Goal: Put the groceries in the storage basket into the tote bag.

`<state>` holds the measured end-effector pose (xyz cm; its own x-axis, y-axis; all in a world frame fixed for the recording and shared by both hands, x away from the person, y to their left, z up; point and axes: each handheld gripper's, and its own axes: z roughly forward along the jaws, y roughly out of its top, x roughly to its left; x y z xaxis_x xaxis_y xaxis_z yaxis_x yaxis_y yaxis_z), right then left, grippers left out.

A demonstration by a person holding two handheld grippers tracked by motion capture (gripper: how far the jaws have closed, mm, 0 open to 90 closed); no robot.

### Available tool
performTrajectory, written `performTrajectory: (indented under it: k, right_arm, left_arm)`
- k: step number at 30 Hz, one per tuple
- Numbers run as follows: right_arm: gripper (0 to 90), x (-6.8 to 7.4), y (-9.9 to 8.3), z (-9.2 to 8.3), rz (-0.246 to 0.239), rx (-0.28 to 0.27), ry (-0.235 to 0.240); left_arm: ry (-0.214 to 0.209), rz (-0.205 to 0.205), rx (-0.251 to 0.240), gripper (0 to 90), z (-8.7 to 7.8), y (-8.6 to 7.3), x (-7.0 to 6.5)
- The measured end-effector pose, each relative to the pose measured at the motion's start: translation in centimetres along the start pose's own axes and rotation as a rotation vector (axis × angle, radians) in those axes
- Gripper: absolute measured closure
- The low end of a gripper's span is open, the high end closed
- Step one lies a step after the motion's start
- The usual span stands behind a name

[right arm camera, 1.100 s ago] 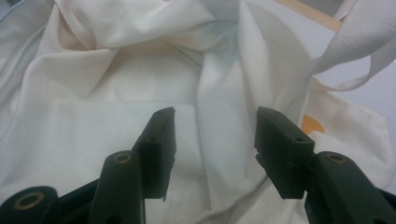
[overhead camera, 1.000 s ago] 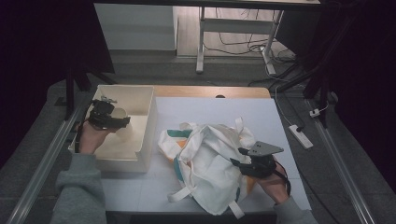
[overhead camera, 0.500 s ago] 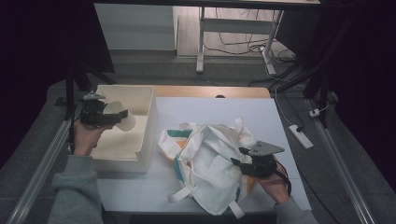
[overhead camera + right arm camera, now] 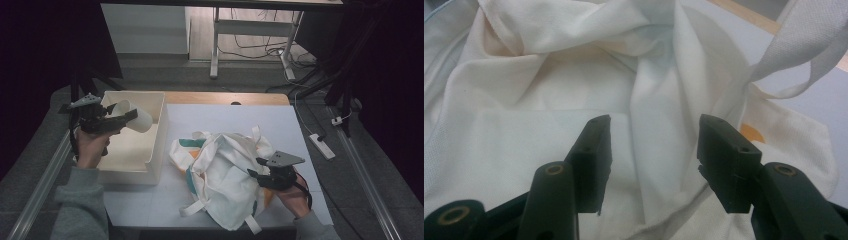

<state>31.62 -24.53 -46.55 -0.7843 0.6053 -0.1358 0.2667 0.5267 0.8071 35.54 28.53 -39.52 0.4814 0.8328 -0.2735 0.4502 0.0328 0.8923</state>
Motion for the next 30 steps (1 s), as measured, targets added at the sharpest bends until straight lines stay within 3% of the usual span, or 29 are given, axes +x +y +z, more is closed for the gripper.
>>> performTrajectory:
  k: [11,22,30]
  right_arm:
    - [48.2,0.0,0.1,-0.1,-0.002,-0.004,-0.004]
    - [47.4,0.1,0.1,-0.1,-0.007,-0.013,-0.005]
    - [47.1,0.2,0.3,-0.2,-0.013,-0.021,-0.003]
  left_arm:
    - [-0.134,-0.001,-0.044,19.5,0.1,0.6,-2.3]
    - [-0.220,0.076,-0.021,19.6,1.1,1.0,-5.9]
    - [-0.249,0.116,0.010,19.6,2.0,1.0,-7.6]
